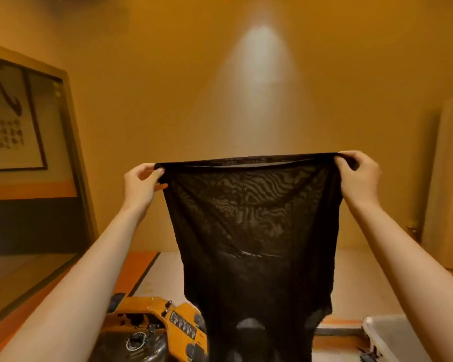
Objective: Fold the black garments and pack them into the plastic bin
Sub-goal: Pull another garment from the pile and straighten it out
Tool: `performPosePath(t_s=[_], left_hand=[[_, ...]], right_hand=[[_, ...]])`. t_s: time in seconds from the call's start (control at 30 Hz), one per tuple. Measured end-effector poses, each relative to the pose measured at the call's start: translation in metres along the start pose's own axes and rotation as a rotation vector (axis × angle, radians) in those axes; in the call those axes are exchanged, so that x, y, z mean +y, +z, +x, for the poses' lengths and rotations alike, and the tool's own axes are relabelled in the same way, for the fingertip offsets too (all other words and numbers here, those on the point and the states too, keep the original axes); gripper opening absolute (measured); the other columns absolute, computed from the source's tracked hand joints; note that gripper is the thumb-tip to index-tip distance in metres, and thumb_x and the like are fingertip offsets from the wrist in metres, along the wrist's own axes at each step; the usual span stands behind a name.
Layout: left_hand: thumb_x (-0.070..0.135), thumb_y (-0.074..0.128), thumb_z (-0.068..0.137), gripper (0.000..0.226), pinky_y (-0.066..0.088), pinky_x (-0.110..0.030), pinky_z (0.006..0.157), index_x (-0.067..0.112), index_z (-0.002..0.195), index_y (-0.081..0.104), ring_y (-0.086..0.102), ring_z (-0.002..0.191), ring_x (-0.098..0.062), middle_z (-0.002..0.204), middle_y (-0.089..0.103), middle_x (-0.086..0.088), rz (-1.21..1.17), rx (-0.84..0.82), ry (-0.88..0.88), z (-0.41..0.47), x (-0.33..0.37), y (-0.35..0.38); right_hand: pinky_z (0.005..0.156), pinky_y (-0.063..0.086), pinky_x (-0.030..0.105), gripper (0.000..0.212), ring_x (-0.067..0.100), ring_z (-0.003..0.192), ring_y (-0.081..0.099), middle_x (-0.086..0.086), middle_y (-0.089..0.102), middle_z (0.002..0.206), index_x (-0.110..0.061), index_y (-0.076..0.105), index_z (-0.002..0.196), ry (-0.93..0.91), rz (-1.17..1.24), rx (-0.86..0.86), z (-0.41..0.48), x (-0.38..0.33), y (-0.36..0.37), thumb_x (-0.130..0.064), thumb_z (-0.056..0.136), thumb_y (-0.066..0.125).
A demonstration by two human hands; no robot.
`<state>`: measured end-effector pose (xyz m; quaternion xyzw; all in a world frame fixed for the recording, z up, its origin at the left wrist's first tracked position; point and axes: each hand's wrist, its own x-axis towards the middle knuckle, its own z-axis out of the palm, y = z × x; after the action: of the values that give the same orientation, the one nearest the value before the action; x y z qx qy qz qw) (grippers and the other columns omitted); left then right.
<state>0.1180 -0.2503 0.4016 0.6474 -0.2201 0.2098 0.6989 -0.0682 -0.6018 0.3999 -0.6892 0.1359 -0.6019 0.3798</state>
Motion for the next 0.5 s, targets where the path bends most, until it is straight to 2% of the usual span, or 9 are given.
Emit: performPosePath(t_s=[0.1, 0.23, 0.37, 0.47, 0.5], left_hand=[[0.012, 0.057, 0.096, 0.012, 0.058, -0.023, 0.073, 0.008, 0.102, 0.067, 0.065, 0.092, -0.011, 0.098, 0.068, -0.003, -0.005, 0.021, 0.041, -0.019, -0.002, -0.004], [0.009, 0.056, 0.095, 0.012, 0.056, -0.018, 0.068, 0.006, 0.100, 0.067, 0.065, 0.088, -0.011, 0.093, 0.068, -0.002, 0.021, 0.037, 0.037, -0.066, -0.017, -0.015], [0.012, 0.054, 0.097, 0.014, 0.053, -0.017, 0.071, 0.011, 0.098, 0.068, 0.066, 0.089, -0.011, 0.094, 0.069, 0.001, 0.081, -0.015, -0.050, -0.131, -0.039, -0.037], [0.018, 0.056, 0.096, 0.012, 0.049, -0.017, 0.076, 0.017, 0.096, 0.068, 0.065, 0.085, 0.003, 0.095, 0.069, 0.003, 0.186, -0.056, -0.159, -0.188, -0.064, -0.061], [0.019, 0.057, 0.095, 0.012, 0.050, -0.021, 0.080, 0.016, 0.098, 0.068, 0.065, 0.085, 0.002, 0.096, 0.069, 0.003, 0.211, -0.069, -0.206, -0.206, -0.073, -0.069]], right_hand=[[0.075, 0.050, 0.026, 0.011, 0.005, 0.083, 0.061, -0.006, 0.065, 0.087, -0.015, 0.068, 0.096, 0.019, 0.085, 0.013, -0.016, 0.002, -0.011, -0.018, 0.093, 0.058], [0.070, 0.047, 0.010, 0.009, -0.007, 0.077, 0.060, -0.009, 0.066, 0.086, -0.014, 0.068, 0.095, 0.073, 0.181, -0.055, -0.057, 0.015, -0.034, -0.012, 0.092, 0.060], [0.071, 0.046, 0.007, 0.012, -0.007, 0.080, 0.062, -0.007, 0.069, 0.088, -0.014, 0.070, 0.095, 0.175, 0.189, -0.188, -0.107, 0.041, -0.066, -0.007, 0.091, 0.061], [0.068, 0.046, 0.006, 0.011, -0.009, 0.076, 0.062, -0.005, 0.069, 0.088, -0.009, 0.071, 0.096, 0.272, 0.144, -0.250, -0.152, 0.061, -0.095, -0.006, 0.091, 0.061], [0.068, 0.047, 0.007, 0.010, -0.009, 0.076, 0.063, -0.004, 0.069, 0.087, -0.009, 0.071, 0.095, 0.309, 0.133, -0.273, -0.167, 0.067, -0.106, -0.006, 0.090, 0.062]])
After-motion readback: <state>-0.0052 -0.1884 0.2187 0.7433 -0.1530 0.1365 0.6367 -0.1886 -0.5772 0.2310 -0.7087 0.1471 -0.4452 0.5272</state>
